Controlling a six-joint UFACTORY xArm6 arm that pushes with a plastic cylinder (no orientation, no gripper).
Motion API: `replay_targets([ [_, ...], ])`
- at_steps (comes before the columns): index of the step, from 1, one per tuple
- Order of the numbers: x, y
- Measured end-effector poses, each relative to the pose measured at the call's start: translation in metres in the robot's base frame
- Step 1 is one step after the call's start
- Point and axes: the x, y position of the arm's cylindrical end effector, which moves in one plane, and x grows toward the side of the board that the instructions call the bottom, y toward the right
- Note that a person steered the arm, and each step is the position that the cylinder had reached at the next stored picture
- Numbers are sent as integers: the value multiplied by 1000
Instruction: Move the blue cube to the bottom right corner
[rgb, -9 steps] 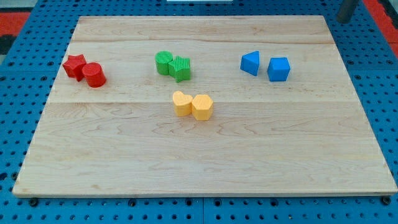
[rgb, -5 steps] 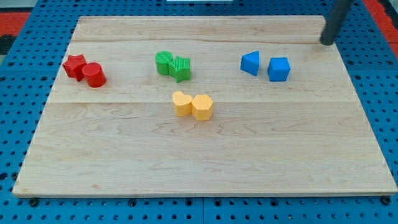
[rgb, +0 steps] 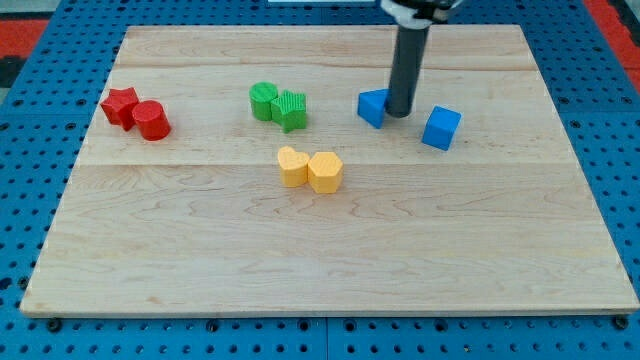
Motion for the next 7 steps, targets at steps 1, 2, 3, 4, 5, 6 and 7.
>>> replay_targets([
  [1, 38, 31],
  [2, 14, 33],
  [3, -17, 43],
  [4, -49, 52],
  [5, 14, 89],
  [6, 77, 100],
  [7, 101, 103],
])
